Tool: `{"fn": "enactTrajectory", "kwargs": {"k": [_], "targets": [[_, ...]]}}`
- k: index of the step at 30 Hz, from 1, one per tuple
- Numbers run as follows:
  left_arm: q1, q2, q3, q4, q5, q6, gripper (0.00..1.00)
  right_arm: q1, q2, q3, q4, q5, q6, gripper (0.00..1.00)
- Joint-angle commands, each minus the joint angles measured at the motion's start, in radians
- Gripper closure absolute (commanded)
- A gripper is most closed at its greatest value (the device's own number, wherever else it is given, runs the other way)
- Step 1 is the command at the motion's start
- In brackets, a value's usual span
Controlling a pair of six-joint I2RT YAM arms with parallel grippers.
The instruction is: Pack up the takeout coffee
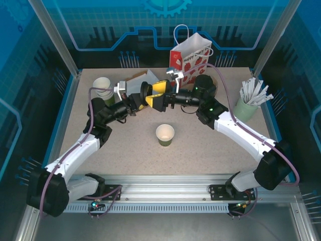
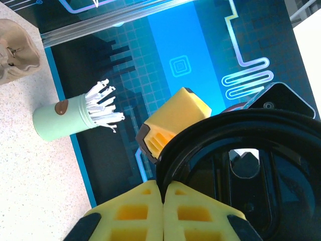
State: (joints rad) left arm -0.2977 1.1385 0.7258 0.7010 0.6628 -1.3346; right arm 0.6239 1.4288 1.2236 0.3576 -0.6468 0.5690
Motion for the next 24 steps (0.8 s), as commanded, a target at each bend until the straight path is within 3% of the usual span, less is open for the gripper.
{"fn": "enactTrajectory", "kwargs": {"k": [1, 17, 24], "targets": [[-0.013, 0.0, -0.012, 0.078, 0.005, -0.024, 0.94, 0.012, -0.015, -0.001, -0.006, 0.063, 0.008, 0.01], [-0.022, -0.013, -0.021, 0.043, -0.022, 0.016, 0.94, 0.037, -0.007, 0.02, -0.053, 0.07, -0.003, 0.09], [-0.025, -0.016, -0.023, 0.028, -0.026, 0.032, 0.94, 0.041, -0.005, 0.021, -0.051, 0.066, -0.002, 0.21]]}}
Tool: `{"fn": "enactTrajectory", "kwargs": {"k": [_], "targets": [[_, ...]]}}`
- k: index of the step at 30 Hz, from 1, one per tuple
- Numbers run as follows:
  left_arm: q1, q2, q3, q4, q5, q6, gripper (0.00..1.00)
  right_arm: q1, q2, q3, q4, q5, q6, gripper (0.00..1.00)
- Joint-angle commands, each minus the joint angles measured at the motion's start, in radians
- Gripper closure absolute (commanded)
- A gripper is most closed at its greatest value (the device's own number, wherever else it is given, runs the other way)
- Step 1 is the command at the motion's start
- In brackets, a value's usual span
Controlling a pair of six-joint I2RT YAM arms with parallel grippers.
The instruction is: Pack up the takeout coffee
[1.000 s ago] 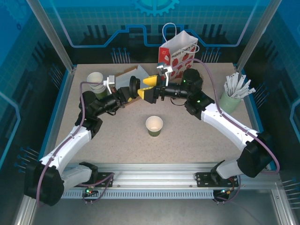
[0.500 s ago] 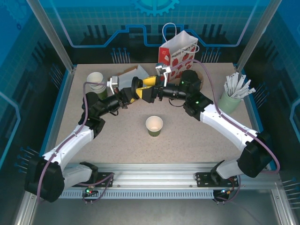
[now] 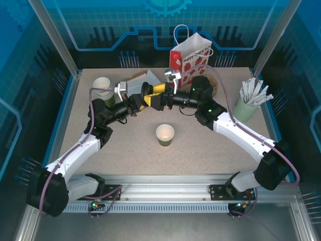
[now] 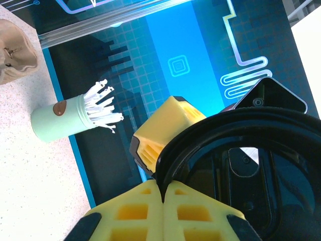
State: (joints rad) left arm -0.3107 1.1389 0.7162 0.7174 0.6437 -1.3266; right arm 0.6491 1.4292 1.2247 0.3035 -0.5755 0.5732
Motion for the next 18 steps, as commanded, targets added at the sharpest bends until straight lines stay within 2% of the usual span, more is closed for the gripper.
{"fn": "enactTrajectory", "kwargs": {"k": [1, 6, 12, 15, 18], "targets": [[-0.013, -0.014, -0.013, 0.011, -0.008, 0.026, 0.94, 0.017, -0.005, 0.021, 0.002, -0.006, -0.006, 0.23], [-0.013, -0.011, -0.017, 0.012, -0.013, 0.03, 0.91, 0.013, -0.015, 0.01, 0.0, 0.006, -0.005, 0.31], [-0.013, -0.005, -0.029, 0.016, -0.022, 0.036, 0.85, -0.003, -0.029, -0.003, -0.014, 0.013, -0.003, 0.34], [-0.013, -0.003, -0.036, -0.006, -0.031, 0.057, 0.75, -0.026, -0.05, -0.016, -0.064, 0.027, -0.005, 0.35], [0.0, -0.017, -0.051, -0.108, -0.056, 0.125, 0.59, -0.076, -0.097, -0.04, -0.198, 0.075, -0.031, 0.36]]}}
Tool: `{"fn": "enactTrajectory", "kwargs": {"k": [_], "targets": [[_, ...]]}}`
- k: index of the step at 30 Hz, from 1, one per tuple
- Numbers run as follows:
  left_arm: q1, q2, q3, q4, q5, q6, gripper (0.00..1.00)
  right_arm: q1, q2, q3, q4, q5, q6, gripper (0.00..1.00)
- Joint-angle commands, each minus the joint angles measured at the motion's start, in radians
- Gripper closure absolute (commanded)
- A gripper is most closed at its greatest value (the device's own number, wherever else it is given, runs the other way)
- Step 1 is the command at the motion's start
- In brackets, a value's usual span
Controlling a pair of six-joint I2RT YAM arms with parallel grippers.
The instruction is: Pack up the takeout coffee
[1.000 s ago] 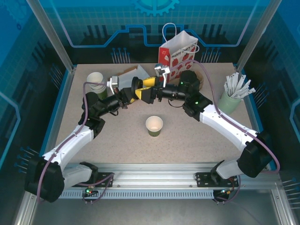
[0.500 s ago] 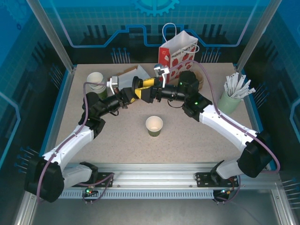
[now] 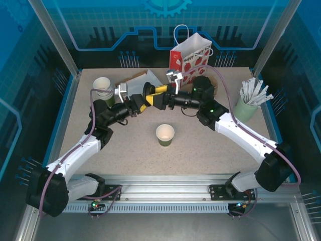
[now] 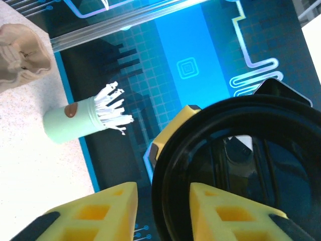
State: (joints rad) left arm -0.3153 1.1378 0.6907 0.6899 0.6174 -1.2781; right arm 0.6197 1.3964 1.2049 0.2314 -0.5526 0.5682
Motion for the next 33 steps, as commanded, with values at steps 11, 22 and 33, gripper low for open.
{"fn": "enactTrajectory", "kwargs": {"k": [11, 22, 33], "targets": [[0.085, -0.142, 0.067, -0.946, -0.371, 0.721, 0.31, 0.034, 0.013, 0.092, -0.968, 0.493, -0.377, 0.37], [0.095, -0.162, 0.076, -1.037, -0.394, 0.823, 0.23, 0.156, 0.256, 0.252, -1.176, 0.566, -0.451, 0.39], [0.095, -0.185, 0.068, -1.047, -0.408, 0.839, 0.23, 0.193, 0.374, 0.347, -1.231, 0.579, -0.473, 0.39]]}}
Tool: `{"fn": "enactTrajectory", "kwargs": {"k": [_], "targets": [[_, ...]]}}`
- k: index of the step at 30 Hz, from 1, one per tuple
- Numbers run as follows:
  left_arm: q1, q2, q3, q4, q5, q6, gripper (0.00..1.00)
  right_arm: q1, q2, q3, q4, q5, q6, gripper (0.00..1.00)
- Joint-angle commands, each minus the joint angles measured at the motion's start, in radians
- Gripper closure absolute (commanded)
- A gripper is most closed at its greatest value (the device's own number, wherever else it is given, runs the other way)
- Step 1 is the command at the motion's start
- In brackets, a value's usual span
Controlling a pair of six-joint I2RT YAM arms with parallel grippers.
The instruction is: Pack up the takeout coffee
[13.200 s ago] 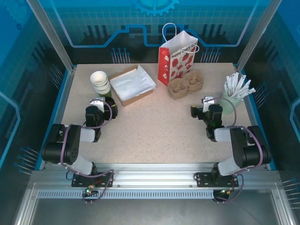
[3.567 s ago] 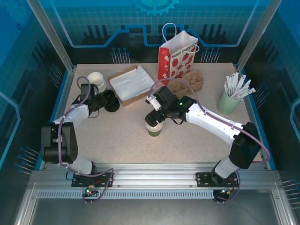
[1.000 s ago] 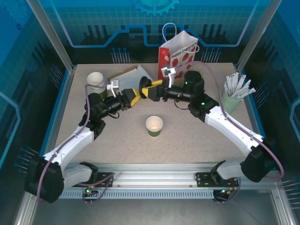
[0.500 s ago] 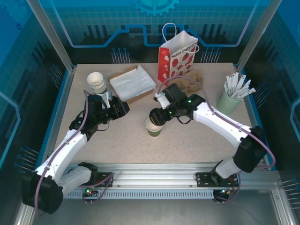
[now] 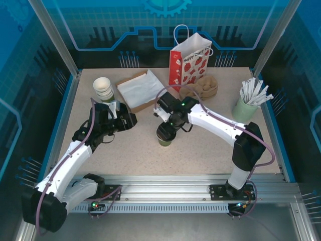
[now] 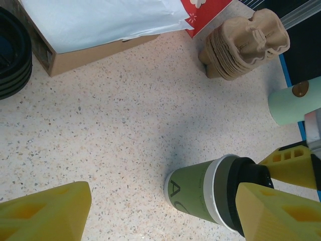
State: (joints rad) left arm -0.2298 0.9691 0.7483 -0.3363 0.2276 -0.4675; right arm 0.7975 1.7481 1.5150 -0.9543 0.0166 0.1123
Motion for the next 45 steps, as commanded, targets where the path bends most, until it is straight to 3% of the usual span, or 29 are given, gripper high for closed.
{"fn": "enactTrajectory", "kwargs": {"k": [1, 45], "targets": [[0.009, -0.017, 0.008, -0.02, -0.018, 0.028, 0.23, 0.016, 0.028, 0.041, -0.047, 0.012, -0.017, 0.39], [0.009, -0.026, -0.026, -0.028, -0.035, 0.064, 0.22, 0.084, 0.179, 0.232, -0.181, 0.101, -0.02, 0.35]]}}
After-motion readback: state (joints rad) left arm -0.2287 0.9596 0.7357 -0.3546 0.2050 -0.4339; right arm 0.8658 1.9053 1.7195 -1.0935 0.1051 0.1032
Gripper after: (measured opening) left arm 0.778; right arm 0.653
